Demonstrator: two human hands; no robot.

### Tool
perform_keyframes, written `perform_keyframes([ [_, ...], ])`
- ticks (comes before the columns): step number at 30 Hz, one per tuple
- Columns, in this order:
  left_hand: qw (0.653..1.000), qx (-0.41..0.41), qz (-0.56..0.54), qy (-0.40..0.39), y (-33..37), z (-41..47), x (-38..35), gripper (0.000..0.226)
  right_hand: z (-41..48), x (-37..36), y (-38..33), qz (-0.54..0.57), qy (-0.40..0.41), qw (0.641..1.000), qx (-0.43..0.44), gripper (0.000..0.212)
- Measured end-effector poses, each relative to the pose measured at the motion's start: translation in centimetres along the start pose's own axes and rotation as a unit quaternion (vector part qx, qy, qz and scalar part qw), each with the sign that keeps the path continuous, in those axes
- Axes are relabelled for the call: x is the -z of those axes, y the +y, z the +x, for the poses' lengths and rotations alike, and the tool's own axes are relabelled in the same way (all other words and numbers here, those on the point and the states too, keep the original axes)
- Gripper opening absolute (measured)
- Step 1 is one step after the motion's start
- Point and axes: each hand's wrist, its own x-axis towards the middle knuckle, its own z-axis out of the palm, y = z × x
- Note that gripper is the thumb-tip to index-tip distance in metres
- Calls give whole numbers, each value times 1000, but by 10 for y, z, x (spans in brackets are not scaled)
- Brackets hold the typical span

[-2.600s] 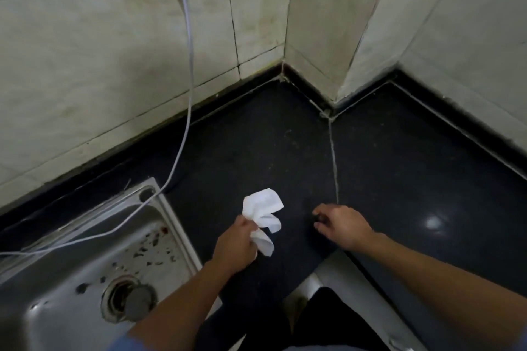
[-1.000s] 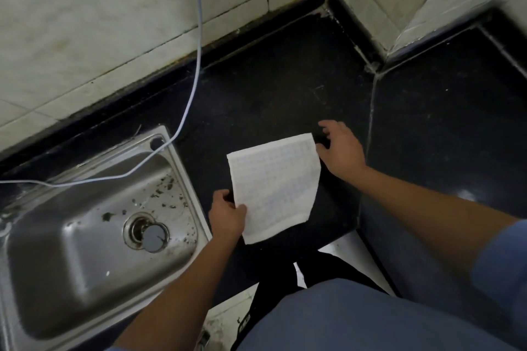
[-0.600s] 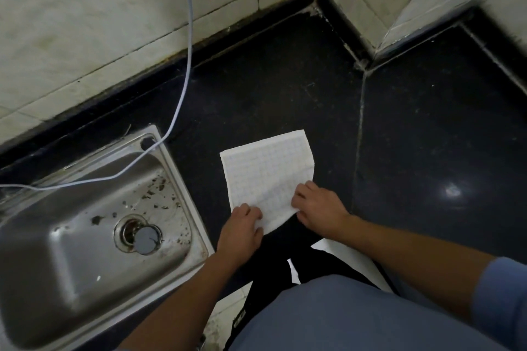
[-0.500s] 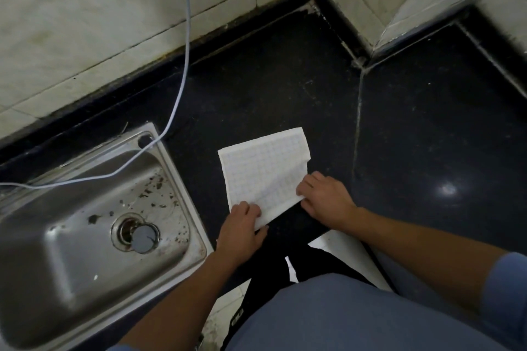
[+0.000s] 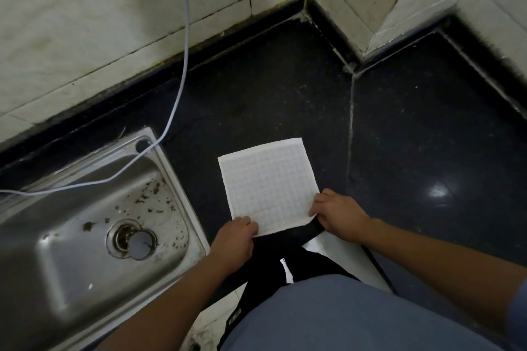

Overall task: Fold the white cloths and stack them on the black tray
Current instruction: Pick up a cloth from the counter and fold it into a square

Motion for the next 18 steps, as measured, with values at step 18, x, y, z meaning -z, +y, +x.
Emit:
perform_keyframes([
  [18, 940, 227, -174, 185, -62, 98, 105, 19, 124, 84, 21, 64, 39, 981, -182, 17],
])
